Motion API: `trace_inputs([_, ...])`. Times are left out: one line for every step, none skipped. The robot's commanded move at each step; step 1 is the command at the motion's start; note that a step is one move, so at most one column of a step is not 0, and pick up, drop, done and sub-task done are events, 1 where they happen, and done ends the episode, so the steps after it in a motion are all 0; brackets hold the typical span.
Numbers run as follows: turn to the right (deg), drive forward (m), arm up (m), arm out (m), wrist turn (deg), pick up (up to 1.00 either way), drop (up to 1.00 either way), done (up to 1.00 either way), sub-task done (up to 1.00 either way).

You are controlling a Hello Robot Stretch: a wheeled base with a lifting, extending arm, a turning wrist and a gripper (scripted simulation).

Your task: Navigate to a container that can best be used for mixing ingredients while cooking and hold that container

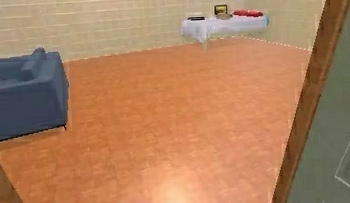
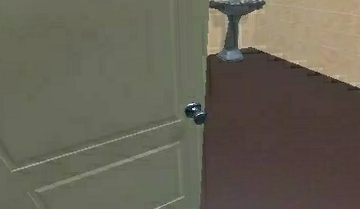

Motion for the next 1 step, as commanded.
trace_inputs([0.0, 0.6, 0.0, 0.0, 0.0, 0.0, 0.0, 0.0, 0.0])
